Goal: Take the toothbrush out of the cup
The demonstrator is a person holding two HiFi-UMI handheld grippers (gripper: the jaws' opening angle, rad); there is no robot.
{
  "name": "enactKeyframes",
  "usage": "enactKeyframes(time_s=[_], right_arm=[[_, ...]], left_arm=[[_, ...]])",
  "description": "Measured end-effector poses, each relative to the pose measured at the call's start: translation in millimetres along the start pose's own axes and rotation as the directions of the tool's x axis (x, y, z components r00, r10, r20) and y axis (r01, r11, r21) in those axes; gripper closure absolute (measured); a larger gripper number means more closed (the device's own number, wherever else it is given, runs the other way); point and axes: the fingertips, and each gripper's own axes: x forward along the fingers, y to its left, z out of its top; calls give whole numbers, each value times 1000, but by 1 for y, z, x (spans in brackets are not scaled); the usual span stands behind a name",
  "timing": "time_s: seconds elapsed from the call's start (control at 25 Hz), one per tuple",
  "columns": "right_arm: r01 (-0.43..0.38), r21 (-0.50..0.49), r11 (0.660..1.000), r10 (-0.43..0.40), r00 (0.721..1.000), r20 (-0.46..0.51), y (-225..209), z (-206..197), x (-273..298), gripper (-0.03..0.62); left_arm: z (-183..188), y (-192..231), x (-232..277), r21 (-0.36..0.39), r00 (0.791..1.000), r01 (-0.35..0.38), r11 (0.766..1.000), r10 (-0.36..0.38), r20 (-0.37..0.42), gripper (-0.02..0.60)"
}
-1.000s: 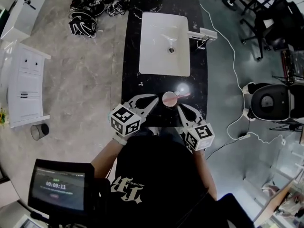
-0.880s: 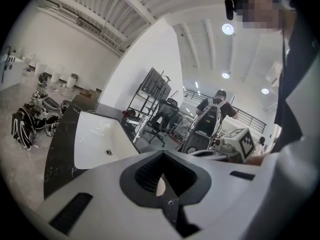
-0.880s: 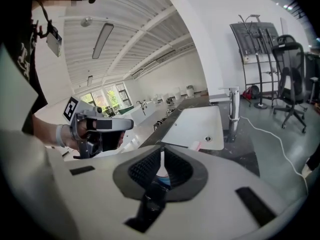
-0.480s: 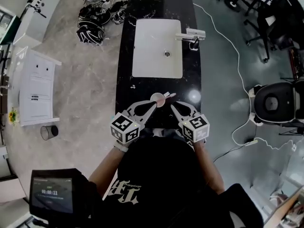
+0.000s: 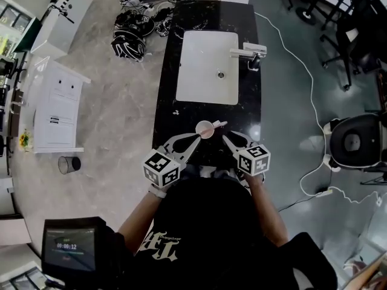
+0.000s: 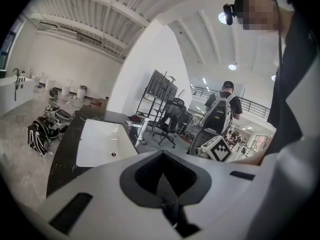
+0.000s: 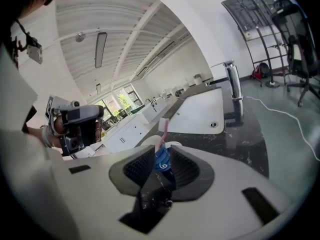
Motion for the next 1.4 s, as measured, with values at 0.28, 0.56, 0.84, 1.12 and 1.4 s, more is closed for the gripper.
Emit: enactKeyframes(time_s=[0.28, 0.56, 0.84, 1.12, 1.4], right_arm=[[-29, 50, 998, 29, 1000, 5, -1, 0, 17, 520], [-36, 106, 994, 36, 999, 5, -2, -1, 37, 513], [-29, 149, 988, 27, 999, 17, -4, 1, 51, 513], [-28, 215, 976, 16, 998, 58, -5, 9, 55, 514], [-35, 220, 975, 15, 996, 88, 4, 16, 56, 583]], left_arm=[[-9, 2, -17, -19, 999, -35, 999, 36, 17, 577], [-15, 13, -42, -40, 996, -80, 996, 81, 35, 577], [-22, 24, -62, -64, 991, -120, 991, 123, 50, 577], [-24, 31, -73, -74, 989, -133, 988, 137, 61, 577], [-24, 37, -82, -80, 987, -138, 987, 143, 67, 577]])
